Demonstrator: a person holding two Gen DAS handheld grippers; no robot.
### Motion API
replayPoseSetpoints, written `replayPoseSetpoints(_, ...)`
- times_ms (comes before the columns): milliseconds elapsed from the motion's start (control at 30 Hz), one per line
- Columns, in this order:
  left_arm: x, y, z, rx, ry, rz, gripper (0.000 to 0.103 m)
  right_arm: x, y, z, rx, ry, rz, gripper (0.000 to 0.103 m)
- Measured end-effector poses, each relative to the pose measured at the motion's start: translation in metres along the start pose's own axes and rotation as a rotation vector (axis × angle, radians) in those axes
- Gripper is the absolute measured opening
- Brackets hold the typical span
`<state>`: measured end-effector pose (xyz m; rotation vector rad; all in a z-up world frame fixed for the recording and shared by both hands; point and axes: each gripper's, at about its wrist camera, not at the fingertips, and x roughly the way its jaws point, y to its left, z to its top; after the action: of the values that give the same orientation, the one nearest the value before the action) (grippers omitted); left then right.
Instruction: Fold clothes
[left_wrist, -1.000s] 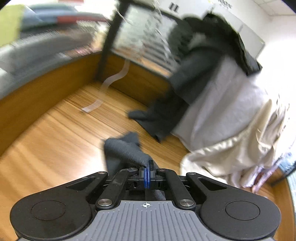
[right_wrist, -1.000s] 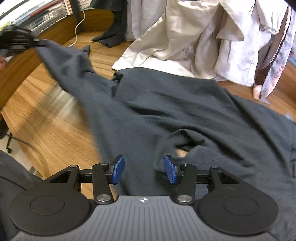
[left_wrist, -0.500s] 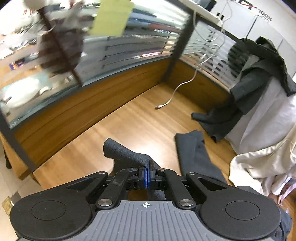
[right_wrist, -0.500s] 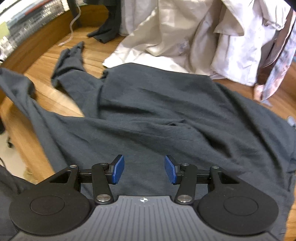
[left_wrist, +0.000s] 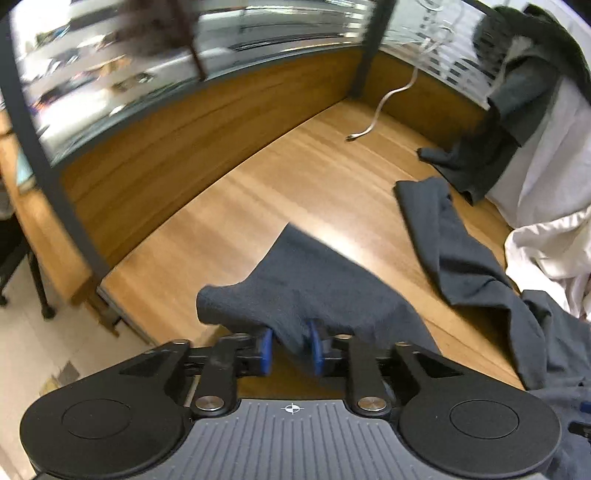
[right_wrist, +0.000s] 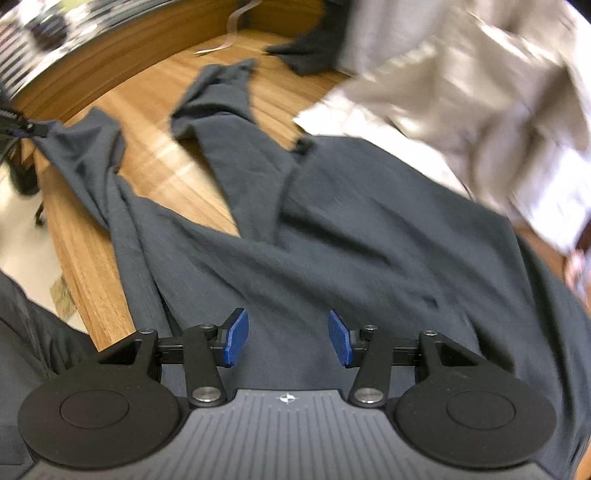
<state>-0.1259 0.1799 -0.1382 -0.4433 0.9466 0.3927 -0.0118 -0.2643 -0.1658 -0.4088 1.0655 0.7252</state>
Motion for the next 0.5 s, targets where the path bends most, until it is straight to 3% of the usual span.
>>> replayPoseSetpoints(67,-0.008,0.004,-0.006,-0.028,-0.015,0.0,0.054,0.008,0.003,0.014,-0.067,-0.002,0.026,0.054)
replayPoseSetpoints(100,-0.012,0.005,-0.008,-0.039,-0.026,-0.003,0.057,0.014,0.005,0.023,-0.104,0.0,0.046,0.054)
replayPoseSetpoints(400,-0.019,0.01,0.001,-0.116,-0.061,-0.027,0.073,0.07,0.028,0.068,-0.34,0.088,0.19,0.051)
replayPoseSetpoints(433,-0.016,0.009,0.004,-0.116,-0.061,-0.023,0.073,0.074,0.028,0.07,-0.351,0.108,0.207,0.043)
replayPoseSetpoints(467,-0.014,0.008,0.007,-0.114,-0.062,-0.021,0.073,0.077,0.028,0.07,-0.355,0.126,0.222,0.022)
replayPoseSetpoints(500,-0.011,0.008,0.01,-0.112,-0.065,-0.02,0.074,0.077,0.026,0.069,-0.35,0.138,0.238,0.009)
